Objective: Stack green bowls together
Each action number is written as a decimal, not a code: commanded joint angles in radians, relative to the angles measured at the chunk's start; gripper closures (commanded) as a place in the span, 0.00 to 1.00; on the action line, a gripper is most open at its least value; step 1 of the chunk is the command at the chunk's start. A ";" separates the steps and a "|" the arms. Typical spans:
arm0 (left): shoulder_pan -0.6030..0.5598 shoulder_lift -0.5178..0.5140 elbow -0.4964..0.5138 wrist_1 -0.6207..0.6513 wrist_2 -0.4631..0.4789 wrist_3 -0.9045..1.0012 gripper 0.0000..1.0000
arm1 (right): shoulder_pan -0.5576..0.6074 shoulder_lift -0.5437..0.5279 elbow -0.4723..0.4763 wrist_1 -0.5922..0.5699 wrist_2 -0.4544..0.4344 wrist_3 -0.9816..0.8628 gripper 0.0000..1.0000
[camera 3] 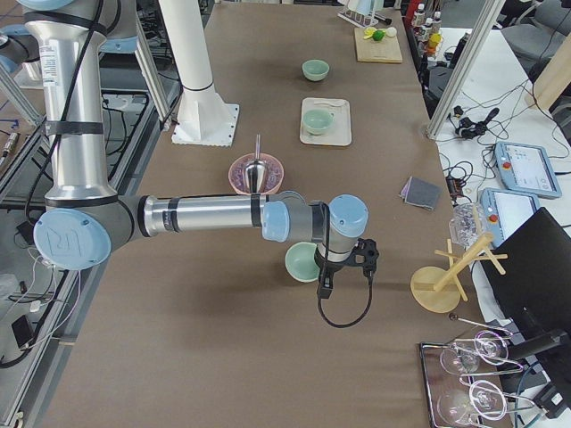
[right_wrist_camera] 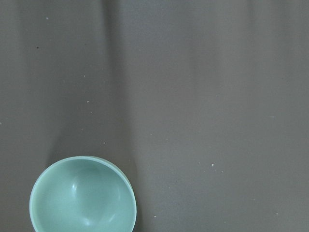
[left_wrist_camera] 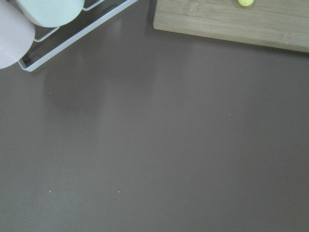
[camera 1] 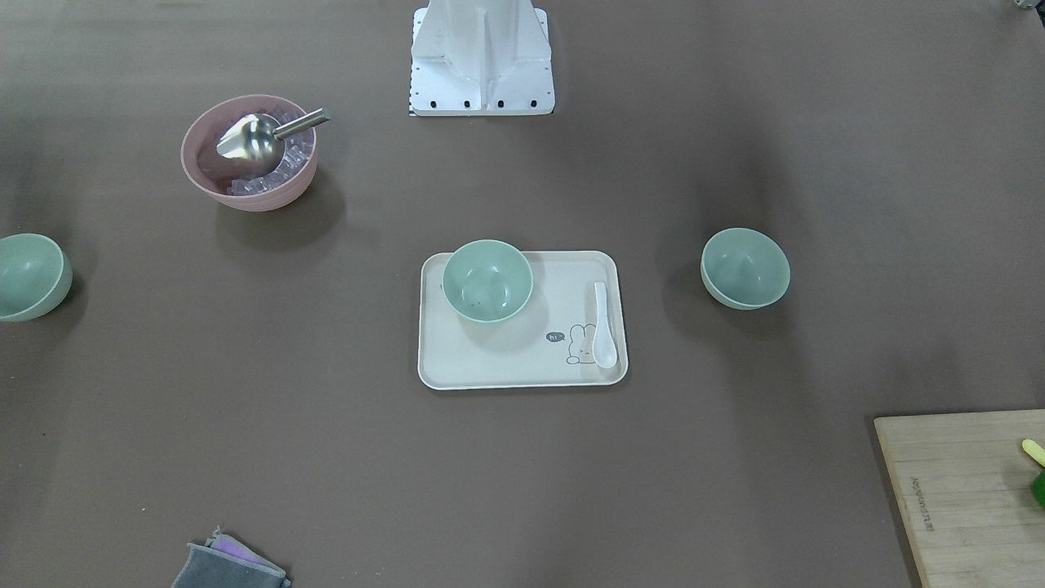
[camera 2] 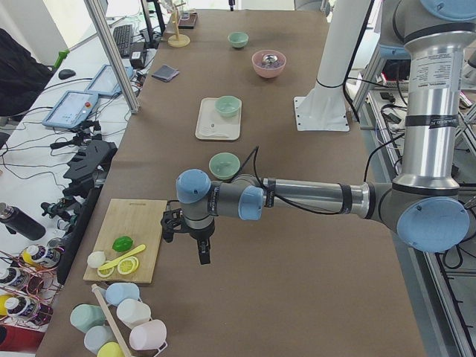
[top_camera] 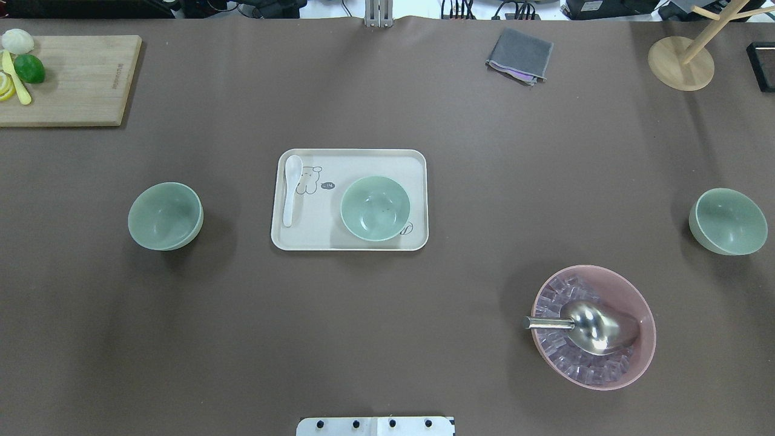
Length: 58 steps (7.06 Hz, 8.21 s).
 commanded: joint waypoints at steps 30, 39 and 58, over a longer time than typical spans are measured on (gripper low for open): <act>0.646 -0.128 -0.111 -0.392 0.192 -0.614 0.24 | -0.212 0.134 0.033 0.016 -0.008 0.230 0.00; 0.647 -0.131 -0.096 -0.384 0.181 -0.600 1.00 | -0.212 0.123 0.023 0.014 -0.011 0.230 0.00; 0.565 -0.277 -0.163 -0.171 0.025 -0.617 1.00 | -0.285 -0.059 -0.161 0.536 -0.025 0.303 0.09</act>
